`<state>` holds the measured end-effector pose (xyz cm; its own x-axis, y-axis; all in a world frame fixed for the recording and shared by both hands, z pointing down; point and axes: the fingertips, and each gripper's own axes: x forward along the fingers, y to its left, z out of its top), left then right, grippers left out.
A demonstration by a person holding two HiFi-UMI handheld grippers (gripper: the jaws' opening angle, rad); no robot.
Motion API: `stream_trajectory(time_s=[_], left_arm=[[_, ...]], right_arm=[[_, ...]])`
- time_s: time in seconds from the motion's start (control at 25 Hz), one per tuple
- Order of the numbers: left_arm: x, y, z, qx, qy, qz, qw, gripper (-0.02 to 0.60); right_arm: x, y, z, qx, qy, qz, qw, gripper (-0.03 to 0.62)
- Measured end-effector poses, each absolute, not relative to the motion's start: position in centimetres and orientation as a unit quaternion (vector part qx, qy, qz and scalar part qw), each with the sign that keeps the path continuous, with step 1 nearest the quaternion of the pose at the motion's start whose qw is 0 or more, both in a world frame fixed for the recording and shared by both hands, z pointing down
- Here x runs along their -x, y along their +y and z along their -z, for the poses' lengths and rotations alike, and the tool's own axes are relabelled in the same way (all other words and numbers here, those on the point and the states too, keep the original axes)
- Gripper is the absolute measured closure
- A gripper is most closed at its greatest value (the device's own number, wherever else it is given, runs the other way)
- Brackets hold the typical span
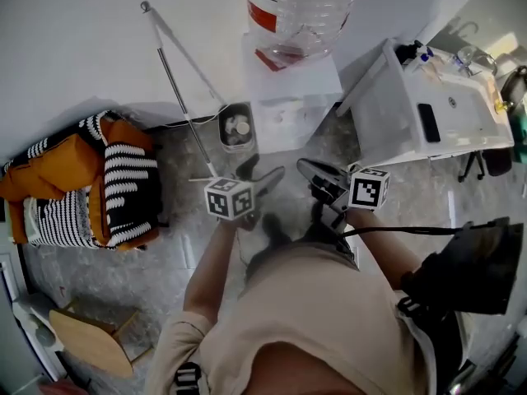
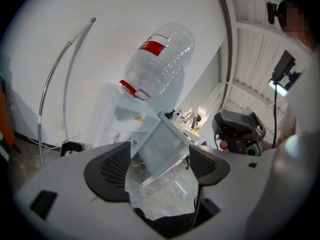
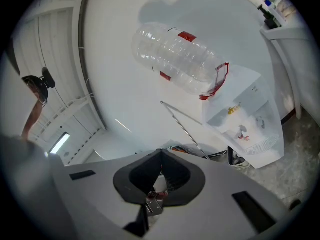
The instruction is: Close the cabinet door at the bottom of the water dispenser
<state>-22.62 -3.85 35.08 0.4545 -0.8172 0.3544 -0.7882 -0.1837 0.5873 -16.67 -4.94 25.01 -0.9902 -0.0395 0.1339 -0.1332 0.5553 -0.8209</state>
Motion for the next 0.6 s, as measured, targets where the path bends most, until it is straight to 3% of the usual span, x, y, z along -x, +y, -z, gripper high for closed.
stream_trajectory(time_s=[0.32,0.36,0.4,0.44,0.48,0.6], left_arm=[[19.1,-2.6,-34.4,-0.774,-0.521,-0.038,0.358,0.224],[18.8,-2.8,-34.0,-0.775,-0.525,-0.049,0.350,0.249],[18.6,-2.9,-33.8,-0.773,-0.532,-0.061,0.340,0.341],[18.4,-2.9,-33.7,-0.771,-0.539,-0.071,0.332,0.508],[18.0,-2.7,-33.9,-0.769,-0.542,-0.082,0.328,0.584],[15.5,-2.2,-34.9,-0.774,-0.524,-0.114,0.336,0.587]], right_arm=[[12.6,-4.9,-25.6,-0.069,-0.851,-0.520,0.032,0.580],[12.1,-5.1,-25.7,-0.072,-0.847,-0.527,0.024,0.580],[11.6,-5.3,-25.8,-0.075,-0.843,-0.532,0.016,0.580],[11.1,-5.3,-25.9,-0.078,-0.840,-0.537,0.010,0.580],[10.5,-5.3,-26.1,-0.080,-0.837,-0.542,0.008,0.580],[8.1,-5.1,-26.8,-0.083,-0.831,-0.549,0.016,0.580]])
